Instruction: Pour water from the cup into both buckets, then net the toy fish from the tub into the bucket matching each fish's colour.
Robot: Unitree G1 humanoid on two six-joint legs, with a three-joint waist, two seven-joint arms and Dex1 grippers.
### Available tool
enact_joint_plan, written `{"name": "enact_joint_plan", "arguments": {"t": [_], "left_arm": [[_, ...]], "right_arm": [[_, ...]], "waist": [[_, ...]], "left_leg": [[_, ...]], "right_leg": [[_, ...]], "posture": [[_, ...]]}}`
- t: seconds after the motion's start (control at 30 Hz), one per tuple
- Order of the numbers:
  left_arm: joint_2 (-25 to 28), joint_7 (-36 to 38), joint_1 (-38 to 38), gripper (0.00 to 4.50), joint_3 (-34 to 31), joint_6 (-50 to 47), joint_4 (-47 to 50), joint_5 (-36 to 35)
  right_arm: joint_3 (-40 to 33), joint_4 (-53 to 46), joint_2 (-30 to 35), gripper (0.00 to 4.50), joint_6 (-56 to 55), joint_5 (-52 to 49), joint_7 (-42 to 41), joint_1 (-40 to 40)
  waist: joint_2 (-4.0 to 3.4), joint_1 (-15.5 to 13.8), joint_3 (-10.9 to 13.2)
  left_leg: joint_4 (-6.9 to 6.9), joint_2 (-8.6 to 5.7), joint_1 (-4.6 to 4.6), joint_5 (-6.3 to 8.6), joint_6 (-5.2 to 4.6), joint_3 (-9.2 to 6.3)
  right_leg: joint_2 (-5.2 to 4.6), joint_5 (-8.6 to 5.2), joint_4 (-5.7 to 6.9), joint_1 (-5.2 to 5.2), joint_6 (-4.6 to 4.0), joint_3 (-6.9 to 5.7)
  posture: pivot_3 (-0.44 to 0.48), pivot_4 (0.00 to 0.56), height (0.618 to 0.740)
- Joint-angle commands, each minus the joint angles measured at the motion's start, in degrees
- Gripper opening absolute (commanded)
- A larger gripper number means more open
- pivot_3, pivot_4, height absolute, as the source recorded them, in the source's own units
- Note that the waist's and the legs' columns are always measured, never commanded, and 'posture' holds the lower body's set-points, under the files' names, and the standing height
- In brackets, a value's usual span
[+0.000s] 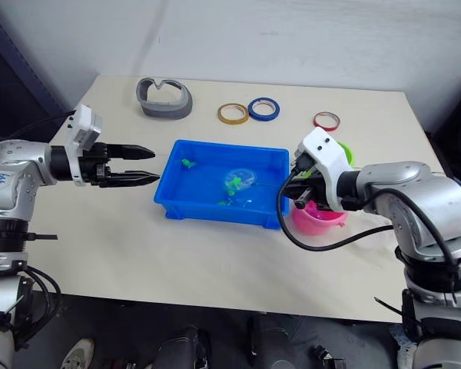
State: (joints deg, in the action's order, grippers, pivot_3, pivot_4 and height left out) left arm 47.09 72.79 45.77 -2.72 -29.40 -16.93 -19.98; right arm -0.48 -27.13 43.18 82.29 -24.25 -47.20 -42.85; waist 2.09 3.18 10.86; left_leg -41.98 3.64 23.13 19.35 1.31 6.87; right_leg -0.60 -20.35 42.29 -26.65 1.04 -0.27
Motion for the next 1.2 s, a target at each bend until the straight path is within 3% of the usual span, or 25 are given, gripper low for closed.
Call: {"name": "enact_joint_plan", "arguments": {"t": [0.03,0.3,0.57,0.9,1.2], "left_arm": [[0.6,0.1,1.4,3.6,-0.7,0.6,-0.3,-0.4],[-1.9,0.8,5.4,3.6,1.1,3.9,-5.7,0.8],[-5.5,1.9,9.8,3.6,3.0,8.0,-12.2,2.5],[-7.4,3.1,12.8,3.6,3.3,10.7,-16.5,4.1],[-7.1,3.4,12.5,3.6,3.0,10.7,-16.4,4.4]], "right_arm": [[-3.6,-2.3,0.1,0.0,-1.3,-2.0,1.5,0.1],[-12.4,-2.7,3.1,0.0,-2.5,-5.3,3.4,1.1],[-18.4,3.5,12.4,0.0,-10.2,-2.5,5.6,6.7],[-10.0,13.6,17.0,0.0,-27.2,8.8,10.4,11.8],[-0.6,14.6,24.3,0.0,-45.4,23.3,10.5,16.0]], "waist": [[0.0,0.0,0.0],[0.0,-0.3,0.0],[0.0,-0.2,0.0],[0.0,0.0,0.0],[-0.02,-0.1,0.0]], "left_leg": [[0.0,0.0,0.0,0.0,0.0,0.0],[0.03,-0.01,0.03,0.0,0.0,0.0],[0.15,-0.01,0.04,0.01,-0.02,0.0],[0.17,0.0,0.02,-0.01,0.0,0.05],[0.16,-0.01,0.02,-0.01,0.0,0.06]], "right_leg": [[0.0,0.0,0.0,0.0,0.0,0.0],[0.0,0.0,-0.07,0.0,0.0,-0.01],[0.01,0.01,-0.23,0.01,0.02,-0.02],[0.04,0.01,-0.22,0.0,0.03,0.03],[0.04,0.01,-0.22,-0.01,0.03,0.03]], "posture": [[0.0,0.15,0.693],[0.0,0.15,0.693],[0.0,0.15,0.693],[0.0,0.15,0.693],[0.0,0.15,0.693]]}}
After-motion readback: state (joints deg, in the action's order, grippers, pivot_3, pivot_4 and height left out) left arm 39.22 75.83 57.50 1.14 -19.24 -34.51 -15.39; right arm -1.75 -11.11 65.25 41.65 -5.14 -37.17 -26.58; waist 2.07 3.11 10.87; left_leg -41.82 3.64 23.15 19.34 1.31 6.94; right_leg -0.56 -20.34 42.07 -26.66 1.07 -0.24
